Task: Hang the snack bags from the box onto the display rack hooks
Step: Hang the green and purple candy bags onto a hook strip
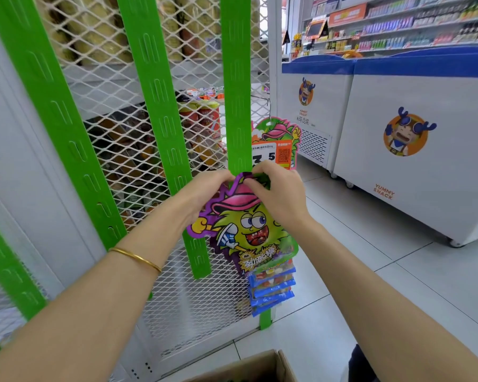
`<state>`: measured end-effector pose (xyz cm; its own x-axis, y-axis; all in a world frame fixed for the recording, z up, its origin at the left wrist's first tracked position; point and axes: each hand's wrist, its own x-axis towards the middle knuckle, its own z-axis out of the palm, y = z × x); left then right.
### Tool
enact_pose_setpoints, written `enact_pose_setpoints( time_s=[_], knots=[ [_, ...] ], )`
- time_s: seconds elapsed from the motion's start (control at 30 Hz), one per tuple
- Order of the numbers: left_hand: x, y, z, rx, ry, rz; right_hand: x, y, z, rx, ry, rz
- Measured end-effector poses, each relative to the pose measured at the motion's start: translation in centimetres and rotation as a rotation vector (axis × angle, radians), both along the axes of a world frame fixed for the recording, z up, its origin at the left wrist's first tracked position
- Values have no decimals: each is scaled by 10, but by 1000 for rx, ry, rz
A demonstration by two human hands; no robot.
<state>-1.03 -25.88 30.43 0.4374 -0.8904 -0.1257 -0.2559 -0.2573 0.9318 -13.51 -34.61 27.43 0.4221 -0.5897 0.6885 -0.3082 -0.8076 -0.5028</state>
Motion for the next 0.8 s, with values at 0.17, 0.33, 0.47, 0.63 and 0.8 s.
enact_pose_setpoints(
  time_s=[0.17, 0.33, 0.47, 0.63, 0.8],
  knots=[
    [-4, -2, 1, -32, 8, 58, 9, 5, 3, -43, 3, -104],
    [-4, -1, -1, -29, 32, 56, 10, 7, 4, -83, 43, -121],
    [-2, -2, 0, -38, 70, 60, 9, 6, 8, -74, 76, -82],
    [-3, -2, 3, -38, 81, 75, 5, 8, 6, -57, 87, -38],
    [-1, -4, -2, -55, 92, 75, 3, 9, 3, 4, 77, 14]
  ],
)
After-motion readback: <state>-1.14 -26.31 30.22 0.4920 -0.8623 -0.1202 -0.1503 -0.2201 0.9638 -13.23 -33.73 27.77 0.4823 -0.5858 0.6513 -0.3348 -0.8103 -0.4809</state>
